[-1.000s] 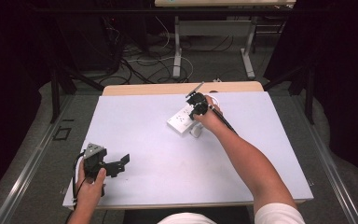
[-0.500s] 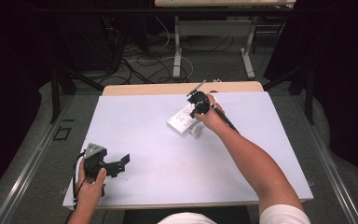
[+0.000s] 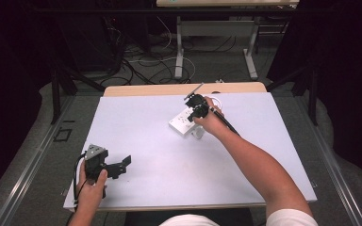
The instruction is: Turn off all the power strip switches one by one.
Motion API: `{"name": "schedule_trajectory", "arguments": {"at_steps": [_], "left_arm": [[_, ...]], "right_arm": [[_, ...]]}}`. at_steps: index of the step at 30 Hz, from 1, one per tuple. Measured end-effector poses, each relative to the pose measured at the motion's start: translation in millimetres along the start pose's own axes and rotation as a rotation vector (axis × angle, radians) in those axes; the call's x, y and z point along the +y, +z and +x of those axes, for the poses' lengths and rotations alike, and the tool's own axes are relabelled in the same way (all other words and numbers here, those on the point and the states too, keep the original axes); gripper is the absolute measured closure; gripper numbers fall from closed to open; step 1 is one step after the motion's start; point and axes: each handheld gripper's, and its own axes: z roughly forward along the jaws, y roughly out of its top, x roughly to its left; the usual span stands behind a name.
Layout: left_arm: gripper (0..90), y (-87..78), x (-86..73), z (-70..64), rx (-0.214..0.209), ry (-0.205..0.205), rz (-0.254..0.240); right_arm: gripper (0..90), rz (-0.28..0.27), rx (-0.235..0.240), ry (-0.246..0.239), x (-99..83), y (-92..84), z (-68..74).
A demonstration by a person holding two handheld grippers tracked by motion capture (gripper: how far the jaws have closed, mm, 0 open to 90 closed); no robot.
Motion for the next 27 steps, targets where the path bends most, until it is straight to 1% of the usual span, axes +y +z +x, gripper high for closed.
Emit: {"name": "schedule_trajectory", "arguments": {"at_steps": [1, 2, 3, 4, 5, 6, 7, 8, 9, 10, 11, 12, 13, 14, 15, 16, 17, 18, 19, 20, 21, 22, 23, 24, 25, 26, 27], "left_arm": [[0.3, 0.0, 0.0, -0.1, 0.0, 0.0, 0.0], [0.3, 0.0, 0.0, -0.1, -0.001, 0.0, 0.0], [0.2, 0.0, 0.0, -0.2, 0.0, 0.001, -0.001], [0.3, 0.0, 0.0, -0.3, -0.001, 0.001, 0.0], [0.3, 0.0, 0.0, -0.4, -0.002, 0.0, 0.0], [0.3, -0.1, 0.1, -0.3, -0.002, 0.001, 0.002], [0.3, 0.0, 0.1, -0.4, -0.002, 0.0, 0.001], [0.3, -0.1, 0.2, -0.3, -0.002, 0.001, 0.002], [0.3, 0.0, 0.2, -0.3, -0.002, 0.0, 0.001], [0.2, 0.1, 0.1, -0.3, -0.002, 0.0, 0.002], [0.3, 0.1, 0.1, -0.2, -0.002, 0.001, 0.003], [0.3, 0.2, 0.1, -0.2, -0.002, 0.001, 0.003], [0.3, 0.2, 0.1, -0.3, -0.002, 0.0, 0.002], [0.3, 0.2, 0.1, -0.2, -0.002, 0.001, 0.003], [0.2, 0.2, 0.1, -0.3, -0.002, 0.001, 0.003], [0.3, 0.3, 0.1, -0.3, -0.002, 0.001, 0.003], [0.2, 0.3, 0.1, -0.2, -0.002, 0.001, 0.004], [0.2, 0.3, 0.0, 0.0, -0.001, 0.001, 0.004], [0.2, 0.3, 0.1, 0.3, -0.001, 0.002, 0.003], [0.3, 0.3, 0.2, 0.4, -0.001, 0.002, 0.003], [0.2, 0.3, 0.2, 0.5, -0.002, 0.002, 0.003], [0.3, 0.2, 0.2, 0.5, -0.002, 0.002, 0.003], [0.3, 0.2, 0.2, 0.4, -0.003, 0.002, 0.003], [0.3, 0.2, 0.2, 0.3, -0.002, 0.003, 0.003], [0.3, 0.2, 0.3, 0.3, -0.003, 0.002, 0.003], [0.3, 0.1, 0.3, 0.2, -0.003, 0.002, 0.003], [0.3, 0.1, 0.4, 0.1, -0.003, 0.001, 0.001]], "right_arm": [[90.0, 0.005, 0.005, 0.013, -0.1, 0.3, 3.3], [90.0, -0.023, 0.012, -0.008, -0.5, 2.9, 4.0], [90.0, -0.021, 0.013, -0.009, -0.5, 3.5, 5.9], [90.0, 0.009, 0.014, -0.018, 0.1, 2.7, 7.1], [90.0, -0.017, 0.017, -0.026, -0.7, 5.3, 8.1], [90.0, 0.066, 0.016, -0.046, 1.4, 1.0, 8.3], [90.0, -0.061, 0.023, -0.011, -2.9, 10.7, 11.2], [90.0, 0.012, 0.022, -0.011, -1.9, 7.5, 11.8], [90.0, -0.001, 0.024, -0.013, -3.0, 9.9, 11.9], [90.0, 0.044, 0.018, -0.034, -1.7, 8.1, 10.9], [90.0, 0.028, 0.029, -0.032, -2.6, 9.8, 11.0], [90.0, 0.012, 0.023, -0.034, -3.6, 12.1, 10.9], [90.0, 0.045, 0.023, -0.026, -3.2, 10.8, 11.2], [90.0, 0.008, 0.026, -0.018, -4.6, 13.8, 11.3], [90.0, 0.006, 0.023, -0.005, -5.0, 15.0, 11.9], [90.0, 0.003, 0.023, -0.002, -5.1, 15.9, 11.9], [90.0, 0.005, 0.023, -0.022, -4.5, 16.5, 10.2], [90.0, 0.036, 0.021, -0.032, -3.4, 15.1, 9.4], [90.0, 0.04, 0.025, -0.021, -3.5, 15.4, 9.7], [90.0, 0.086, 0.018, -0.022, -2.3, 13.5, 9.6], [90.0, 0.048, 0.02, -0.031, -3.1, 16.7, 9.1], [90.0, 0.012, 0.019, 0.001, -4.5, 20.1, 11.2], [90.0, 0.017, 0.018, -0.017, -4.1, 20.5, 10.3], [90.0, 0.019, 0.022, 0.001, -4.0, 20.7, 11.2], [90.0, -0.003, 0.02, 0.004, -4.4, 22.6, 11.5], [90.0, 0.035, 0.021, -0.027, -2.7, 20.3, 9.6], [90.0, 0.033, 0.025, -0.028, -2.5, 20.8, 9.6]]}}
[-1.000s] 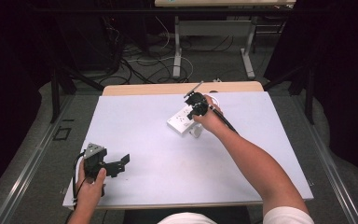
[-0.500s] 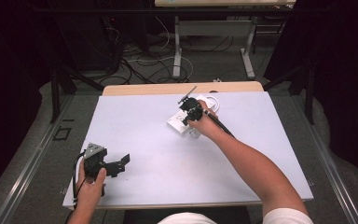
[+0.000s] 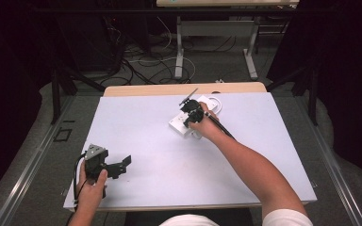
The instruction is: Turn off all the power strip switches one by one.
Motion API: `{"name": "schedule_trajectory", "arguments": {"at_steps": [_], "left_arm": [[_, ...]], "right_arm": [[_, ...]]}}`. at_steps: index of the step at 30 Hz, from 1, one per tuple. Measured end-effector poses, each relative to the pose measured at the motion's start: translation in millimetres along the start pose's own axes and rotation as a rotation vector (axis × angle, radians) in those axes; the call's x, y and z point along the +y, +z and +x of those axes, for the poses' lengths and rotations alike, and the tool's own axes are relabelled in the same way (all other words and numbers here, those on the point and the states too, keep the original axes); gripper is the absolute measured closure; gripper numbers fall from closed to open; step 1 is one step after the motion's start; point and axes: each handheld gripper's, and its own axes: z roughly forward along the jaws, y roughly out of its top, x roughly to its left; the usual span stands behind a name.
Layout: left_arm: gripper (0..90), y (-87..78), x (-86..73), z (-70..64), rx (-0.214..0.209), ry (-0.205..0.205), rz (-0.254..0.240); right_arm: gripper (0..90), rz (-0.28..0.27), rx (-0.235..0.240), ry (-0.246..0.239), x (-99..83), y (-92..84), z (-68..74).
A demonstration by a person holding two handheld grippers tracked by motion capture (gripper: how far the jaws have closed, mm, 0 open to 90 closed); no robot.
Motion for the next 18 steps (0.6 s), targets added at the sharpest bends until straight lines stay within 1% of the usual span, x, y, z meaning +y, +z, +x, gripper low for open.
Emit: {"name": "schedule_trajectory", "arguments": {"at_steps": [1, 2, 3, 4, 5, 6, 7, 8, 9, 10, 11, 13, 14, 15, 16, 17, 18], "left_arm": [[0.3, -0.1, 0.0, 0.0, 0.0, 0.001, 0.0], [0.3, 0.1, 0.0, 0.0, 0.001, 0.002, 0.0], [0.3, 0.2, 0.0, 0.0, 0.001, 0.002, 0.001], [0.3, 0.2, 0.0, 0.0, 0.0, 0.001, 0.002], [0.3, 0.4, 0.0, 0.0, 0.001, 0.001, 0.001], [0.3, 0.5, 0.0, -0.1, 0.002, -0.001, 0.0], [0.3, 0.6, 0.1, -0.3, 0.002, 0.0, 0.0], [0.3, 0.4, 0.1, -0.5, 0.0, -0.001, 0.002], [0.3, 0.4, 0.1, -0.6, 0.0, -0.002, 0.0], [0.2, 0.3, 0.1, -0.6, 0.0, -0.002, 0.0], [0.3, 0.3, 0.0, -0.4, 0.0, -0.002, 0.001], [0.3, 0.1, -0.1, -0.2, 0.002, -0.003, 0.0], [0.3, -0.2, 0.0, -0.3, 0.001, -0.004, -0.001], [0.3, -0.2, 0.0, -0.4, 0.002, -0.003, -0.004], [0.3, -0.2, 0.0, -0.6, 0.002, -0.004, -0.005], [0.3, -0.2, 0.1, -0.7, 0.001, -0.004, -0.004], [0.3, -0.1, 0.1, -0.7, 0.0, -0.004, -0.003]], "right_arm": [[90.0, 0.001, 0.004, 0.008, 0.1, 0.7, 0.8], [90.0, -0.011, 0.008, 0.034, -0.6, 2.3, 2.9], [90.0, 0.053, 0.008, 0.024, 1.0, -0.3, 3.2], [90.0, -0.025, 0.009, 0.008, -0.4, 4.9, 3.3], [90.0, -0.023, 0.003, 0.004, 0.1, 5.0, 3.7], [90.0, 0.0, 0.002, 0.02, 0.7, 3.9, 4.6], [90.0, -0.025, 0.004, 0.029, 0.4, 5.8, 4.9], [90.0, -0.027, 0.006, 0.008, 0.9, 6.1, 3.2], [90.0, -0.028, 0.008, 0.016, 1.0, 6.0, 3.4], [90.0, 0.008, 0.001, -0.002, 2.3, 2.7, 2.3], [90.0, -0.002, -0.002, 0.016, 1.8, 2.9, 3.4], [90.0, -0.034, 0.001, 0.036, 0.8, 4.4, 3.2], [90.0, 0.045, -0.003, 0.022, 3.0, -1.3, 1.9], [90.0, -0.082, -0.005, 0.028, 0.2, 6.3, 1.7], [90.0, -0.058, -0.016, 0.02, 0.9, 4.3, 0.8], [90.0, 0.024, -0.018, 0.001, 2.9, -2.2, -1.7], [90.0, -0.009, -0.025, 0.029, 1.4, 0.2, -1.6]]}}
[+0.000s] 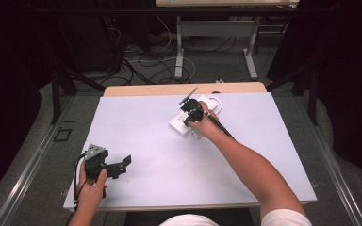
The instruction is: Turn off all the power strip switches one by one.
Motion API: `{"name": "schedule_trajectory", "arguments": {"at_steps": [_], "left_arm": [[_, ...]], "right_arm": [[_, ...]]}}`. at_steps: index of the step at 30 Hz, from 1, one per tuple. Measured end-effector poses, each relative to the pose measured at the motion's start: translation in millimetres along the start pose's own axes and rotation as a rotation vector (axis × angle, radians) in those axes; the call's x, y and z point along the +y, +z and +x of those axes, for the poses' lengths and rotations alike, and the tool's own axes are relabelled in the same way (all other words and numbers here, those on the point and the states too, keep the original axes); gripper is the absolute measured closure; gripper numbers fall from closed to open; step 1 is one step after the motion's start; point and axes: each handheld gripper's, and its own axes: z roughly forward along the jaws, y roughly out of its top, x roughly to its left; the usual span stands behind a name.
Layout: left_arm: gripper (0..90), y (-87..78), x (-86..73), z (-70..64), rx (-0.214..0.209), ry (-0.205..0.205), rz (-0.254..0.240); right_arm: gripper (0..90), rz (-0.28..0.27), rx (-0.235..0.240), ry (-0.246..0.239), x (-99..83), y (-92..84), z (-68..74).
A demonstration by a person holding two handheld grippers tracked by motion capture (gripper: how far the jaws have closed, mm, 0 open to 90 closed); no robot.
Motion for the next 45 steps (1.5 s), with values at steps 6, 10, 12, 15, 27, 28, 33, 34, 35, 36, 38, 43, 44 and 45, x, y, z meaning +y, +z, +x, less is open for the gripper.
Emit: {"name": "schedule_trajectory", "arguments": {"at_steps": [6, 10, 12, 15, 27, 28, 33, 34, 35, 36, 38, 43, 44, 45], "left_arm": [[0.3, 0.4, -0.1, 0.4, 0.001, 0.0, 0.002], [0.3, 0.4, -0.1, 0.1, 0.001, 0.001, 0.002], [0.3, 0.4, -0.1, 0.1, 0.001, 0.001, 0.003], [0.3, 0.5, 0.0, -0.2, 0.001, 0.001, 0.003], [0.3, 0.9, 0.0, -0.8, 0.002, 0.005, 0.005], [0.3, 0.9, 0.0, -0.5, 0.002, 0.006, 0.005], [0.2, 0.5, -0.1, 0.2, 0.002, 0.001, 0.003], [0.2, 0.6, -0.2, 0.3, 0.003, 0.001, 0.004], [0.3, 0.6, -0.2, 0.5, 0.002, 0.001, 0.005], [0.3, 0.7, -0.3, 0.5, 0.002, 0.001, 0.005], [0.3, 0.7, -0.2, 0.4, 0.001, 0.001, 0.005], [0.2, 1.3, -0.1, 0.0, 0.003, 0.002, 0.003], [0.3, 1.3, 0.0, -0.1, 0.003, 0.004, 0.004], [0.2, 1.2, 0.1, -0.3, 0.001, 0.004, 0.005]], "right_arm": [[90.0, -0.027, 0.007, 0.031, -3.2, 1.3, -3.8], [90.0, -0.026, 0.006, 0.028, -3.5, 1.4, -4.7], [90.0, -0.036, 0.008, 0.029, -4.1, 1.9, -4.8], [90.0, -0.04, 0.01, 0.03, -4.9, 1.6, -4.9], [90.0, -0.057, 0.047, 0.025, -7.7, 4.4, 0.6], [90.0, -0.066, 0.042, 0.021, -7.7, 5.0, 0.9], [90.0, -0.054, 0.053, 0.045, -9.6, 3.0, 1.8], [90.0, -0.055, 0.047, 0.026, -10.4, 2.9, -0.2], [90.0, -0.041, 0.048, 0.051, -10.7, 1.3, 0.9], [90.0, -0.052, 0.043, 0.031, -12.0, 0.8, -1.0], [90.0, -0.061, 0.044, 0.057, -13.4, -3.2, -0.7], [84.5, -0.138, 0.049, 0.059, -18.4, -16.8, -2.5], [84.6, -0.138, 0.053, 0.065, -19.7, -20.9, -2.8], [84.6, -0.134, 0.056, 0.061, -20.9, -25.3, -3.4]]}}
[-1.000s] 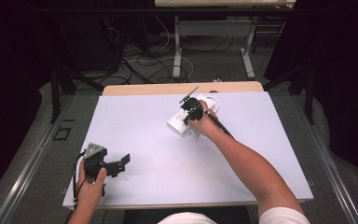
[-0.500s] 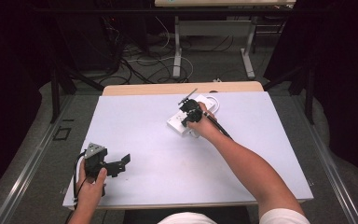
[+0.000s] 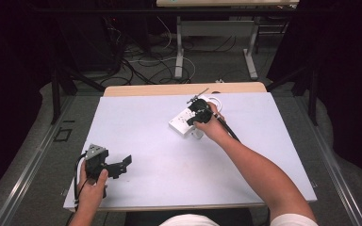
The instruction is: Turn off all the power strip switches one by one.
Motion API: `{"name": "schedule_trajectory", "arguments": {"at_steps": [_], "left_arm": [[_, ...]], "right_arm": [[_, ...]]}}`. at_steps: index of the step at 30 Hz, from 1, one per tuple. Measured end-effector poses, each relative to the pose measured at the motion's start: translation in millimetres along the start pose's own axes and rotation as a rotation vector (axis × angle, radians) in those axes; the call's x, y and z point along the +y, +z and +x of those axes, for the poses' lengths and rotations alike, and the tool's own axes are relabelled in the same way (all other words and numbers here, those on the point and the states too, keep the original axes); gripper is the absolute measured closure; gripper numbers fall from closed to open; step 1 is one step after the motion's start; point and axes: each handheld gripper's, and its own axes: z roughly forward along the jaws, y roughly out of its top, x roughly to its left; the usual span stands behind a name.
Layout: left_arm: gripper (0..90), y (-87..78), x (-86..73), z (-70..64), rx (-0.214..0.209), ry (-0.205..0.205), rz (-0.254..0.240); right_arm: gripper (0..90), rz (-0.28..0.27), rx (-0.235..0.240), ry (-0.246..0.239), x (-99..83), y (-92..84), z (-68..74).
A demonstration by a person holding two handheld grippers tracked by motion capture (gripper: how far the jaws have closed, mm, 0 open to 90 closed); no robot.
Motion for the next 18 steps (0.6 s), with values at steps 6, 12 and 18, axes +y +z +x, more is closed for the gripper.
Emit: {"name": "schedule_trajectory", "arguments": {"at_steps": [6, 12, 18], "left_arm": [[0.3, 0.2, -0.1, 0.2, 0.003, -0.002, -0.001], [0.3, 0.5, -0.2, 0.0, 0.002, -0.002, 0.001], [0.3, 1.7, -0.1, -1.2, 0.0, 0.0, 0.004]], "right_arm": [[76.0, -0.053, -0.012, -0.028, -8.6, -24.6, 1.8], [59.9, -0.118, -0.002, -0.022, -33.8, -52.1, 7.0], [37.5, -0.189, -0.063, -0.02, -74.4, -76.9, 10.6]]}}
